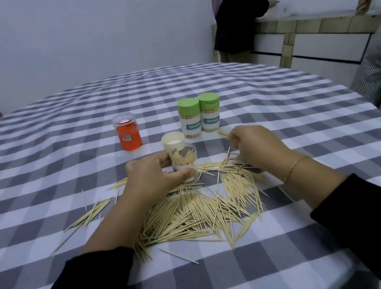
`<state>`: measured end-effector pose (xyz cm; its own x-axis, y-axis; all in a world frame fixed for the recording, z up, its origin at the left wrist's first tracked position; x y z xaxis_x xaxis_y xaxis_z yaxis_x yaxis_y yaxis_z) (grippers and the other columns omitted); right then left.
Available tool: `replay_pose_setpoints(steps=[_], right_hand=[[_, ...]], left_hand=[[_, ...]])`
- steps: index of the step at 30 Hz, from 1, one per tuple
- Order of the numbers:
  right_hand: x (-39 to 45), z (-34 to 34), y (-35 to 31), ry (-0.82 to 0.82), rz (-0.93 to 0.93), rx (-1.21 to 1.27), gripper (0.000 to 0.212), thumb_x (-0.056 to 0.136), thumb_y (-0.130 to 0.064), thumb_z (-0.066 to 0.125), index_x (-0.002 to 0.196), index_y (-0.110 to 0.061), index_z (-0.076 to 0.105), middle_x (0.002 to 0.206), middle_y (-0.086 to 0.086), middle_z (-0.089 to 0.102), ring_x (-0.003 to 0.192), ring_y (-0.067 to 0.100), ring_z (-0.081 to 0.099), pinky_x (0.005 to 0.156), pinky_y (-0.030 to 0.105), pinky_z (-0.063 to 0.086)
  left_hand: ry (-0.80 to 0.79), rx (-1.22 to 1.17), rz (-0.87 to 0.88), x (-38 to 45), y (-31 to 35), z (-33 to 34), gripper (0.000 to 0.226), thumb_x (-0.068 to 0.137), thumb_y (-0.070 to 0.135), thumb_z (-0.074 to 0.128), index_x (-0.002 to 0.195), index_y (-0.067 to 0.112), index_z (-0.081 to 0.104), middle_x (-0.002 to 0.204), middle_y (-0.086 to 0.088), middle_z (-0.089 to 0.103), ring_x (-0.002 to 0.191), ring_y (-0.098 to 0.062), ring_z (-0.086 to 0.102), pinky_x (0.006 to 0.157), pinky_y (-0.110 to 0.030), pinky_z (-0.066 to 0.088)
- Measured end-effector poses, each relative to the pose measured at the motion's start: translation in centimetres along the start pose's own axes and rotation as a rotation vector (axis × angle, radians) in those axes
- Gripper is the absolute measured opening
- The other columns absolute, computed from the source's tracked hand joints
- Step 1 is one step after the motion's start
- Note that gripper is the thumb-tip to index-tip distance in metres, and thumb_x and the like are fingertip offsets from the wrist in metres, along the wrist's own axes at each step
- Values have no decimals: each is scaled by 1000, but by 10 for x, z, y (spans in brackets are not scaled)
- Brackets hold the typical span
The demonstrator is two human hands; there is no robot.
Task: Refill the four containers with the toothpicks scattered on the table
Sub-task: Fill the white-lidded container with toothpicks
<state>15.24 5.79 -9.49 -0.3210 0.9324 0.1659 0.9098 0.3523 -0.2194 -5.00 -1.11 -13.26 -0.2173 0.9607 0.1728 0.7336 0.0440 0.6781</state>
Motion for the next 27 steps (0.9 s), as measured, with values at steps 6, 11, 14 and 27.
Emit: replay_pose_setpoints(steps=[6,11,14,27], right_hand=[[16,-15,-8,127,81,852,20,98,-8,45,88,-12,61,82,7,67,85,26,66,83,42,54],[21,-10,-24,174,156,1460,20,99,-7,45,85,-14,58,81,7,66,76,19,67,80,35,57],[17,-8,-32,224,147,1604,18,99,-10,45,89,-16,59,84,6,68,79,18,69,72,28,58],[7,10,-64,174,-68,1420,17,96,-10,50,90,-20,63,83,4,71,88,22,68,81,43,57]], left_hand=[[14,24,0,0,1,-1,100,37,91,51,124,42,62,113,18,69,126,-19,46,110,-42,31],[21,18,6,2,-2,0,95,39,92,51,121,45,63,110,20,69,125,-18,47,111,-42,29],[17,-4,5,2,-1,0,98,37,92,54,122,44,63,111,20,69,125,-16,48,112,-40,26],[24,8,28,-3,9,-4,81,47,84,61,117,45,63,104,21,70,123,-11,49,111,-39,23]])
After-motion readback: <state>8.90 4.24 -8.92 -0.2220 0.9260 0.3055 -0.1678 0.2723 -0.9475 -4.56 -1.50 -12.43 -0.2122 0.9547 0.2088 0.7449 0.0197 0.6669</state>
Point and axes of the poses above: each hand's wrist, its own x-axis towards the middle knuckle, its own z-axis out of the palm, y = z × x, the point moved 10 cm from there along x, towards the middle knuckle
